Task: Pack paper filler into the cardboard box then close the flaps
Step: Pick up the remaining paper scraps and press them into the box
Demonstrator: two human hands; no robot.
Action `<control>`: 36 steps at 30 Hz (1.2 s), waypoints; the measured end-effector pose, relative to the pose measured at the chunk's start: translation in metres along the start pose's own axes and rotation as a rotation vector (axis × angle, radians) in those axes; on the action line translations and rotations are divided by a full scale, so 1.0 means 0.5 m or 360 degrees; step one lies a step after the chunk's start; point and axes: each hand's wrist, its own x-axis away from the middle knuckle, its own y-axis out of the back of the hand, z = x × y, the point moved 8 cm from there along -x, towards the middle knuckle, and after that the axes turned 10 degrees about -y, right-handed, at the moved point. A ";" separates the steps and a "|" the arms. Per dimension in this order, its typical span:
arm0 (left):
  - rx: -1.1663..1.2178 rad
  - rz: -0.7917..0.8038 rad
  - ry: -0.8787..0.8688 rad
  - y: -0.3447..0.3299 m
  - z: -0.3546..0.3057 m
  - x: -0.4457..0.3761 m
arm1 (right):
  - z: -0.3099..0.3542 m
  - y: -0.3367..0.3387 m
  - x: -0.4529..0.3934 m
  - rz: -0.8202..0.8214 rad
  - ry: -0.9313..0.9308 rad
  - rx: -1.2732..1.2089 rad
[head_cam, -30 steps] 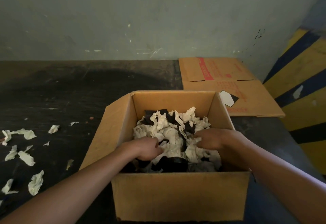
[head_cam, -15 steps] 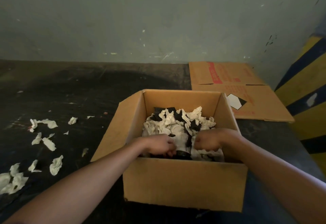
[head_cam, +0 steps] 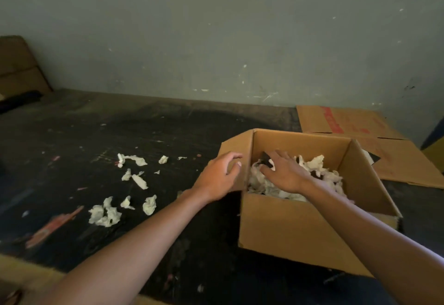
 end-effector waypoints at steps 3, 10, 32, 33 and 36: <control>-0.0068 -0.0082 0.0070 0.091 0.068 0.100 | 0.131 -0.058 0.041 0.0016 0.0057 -0.0003; -0.0221 -0.0231 0.0377 0.237 0.274 0.373 | 0.370 -0.254 0.142 0.0181 0.0184 -0.0020; -0.0487 0.0342 0.1131 0.221 0.704 0.625 | 0.461 -0.736 0.065 0.0515 -0.0009 0.0290; -0.0554 0.0360 0.1117 0.222 0.728 0.610 | 0.471 -0.752 0.044 0.0490 -0.0008 0.0312; -0.0694 0.0381 0.1017 0.233 0.798 0.550 | 0.508 -0.782 -0.032 0.0351 0.0001 0.0385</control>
